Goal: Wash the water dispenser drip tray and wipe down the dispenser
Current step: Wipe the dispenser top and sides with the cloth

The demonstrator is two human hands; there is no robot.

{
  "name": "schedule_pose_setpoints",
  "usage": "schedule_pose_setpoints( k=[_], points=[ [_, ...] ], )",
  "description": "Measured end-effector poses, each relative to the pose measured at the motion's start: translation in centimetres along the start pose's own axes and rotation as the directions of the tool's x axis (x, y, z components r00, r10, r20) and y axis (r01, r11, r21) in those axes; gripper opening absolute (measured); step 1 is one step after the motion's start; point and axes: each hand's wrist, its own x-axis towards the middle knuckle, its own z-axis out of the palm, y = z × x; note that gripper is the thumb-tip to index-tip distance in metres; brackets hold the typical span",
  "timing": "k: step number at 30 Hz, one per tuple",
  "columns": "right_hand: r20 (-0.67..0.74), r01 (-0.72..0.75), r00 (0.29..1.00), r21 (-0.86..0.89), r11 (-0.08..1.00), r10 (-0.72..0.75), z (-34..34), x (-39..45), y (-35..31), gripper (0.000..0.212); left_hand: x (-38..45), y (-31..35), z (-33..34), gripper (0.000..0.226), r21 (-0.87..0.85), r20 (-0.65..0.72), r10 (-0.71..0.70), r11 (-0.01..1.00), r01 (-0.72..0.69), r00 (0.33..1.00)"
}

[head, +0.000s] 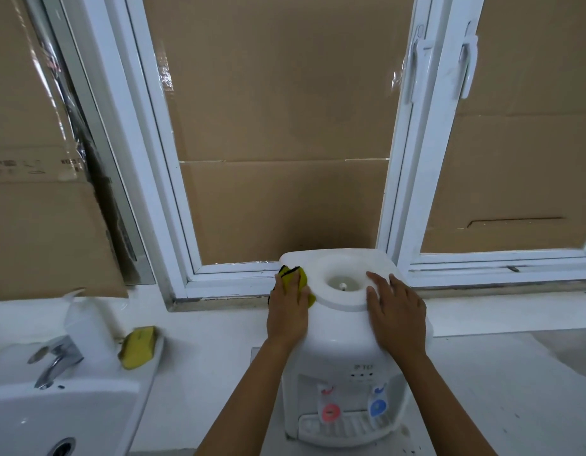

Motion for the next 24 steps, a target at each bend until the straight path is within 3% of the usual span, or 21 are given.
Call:
schedule_pose_setpoints(
  k=[2,5,9,13,16,24],
  points=[
    [0.0,0.001,1.0,0.002,1.0,-0.001,0.1,0.0,0.1,0.06,-1.2,0.7,0.0,0.06,0.085,0.025,-0.04,0.996,0.037,0.999],
    [-0.005,0.004,1.0,-0.009,1.0,-0.005,0.3,0.1,0.2,0.058,-3.1,2.2,-0.2,0.099,0.212,0.027,-0.09,0.974,0.082,0.996],
    [-0.018,0.01,1.0,-0.024,1.0,-0.01,0.4,0.2,0.2,0.061,-4.6,4.5,0.0,0.127,0.317,0.049,-0.184,0.935,0.159,0.982],
    [-0.016,0.014,1.0,-0.028,1.0,-0.015,0.7,0.3,0.5,0.063,-4.3,5.9,0.1,0.09,0.292,0.084,-0.267,0.928,0.232,0.96],
    [-0.01,0.015,1.0,-0.022,1.0,-0.015,0.8,0.4,0.6,0.059,-3.6,5.3,0.0,0.08,0.262,0.073,-0.262,0.936,0.235,0.962],
    [-0.022,0.027,0.999,-0.011,1.0,-0.027,0.7,0.4,0.4,0.054,0.2,1.3,-0.5,0.049,-0.036,0.019,-0.105,0.994,0.105,0.994]
  ],
)
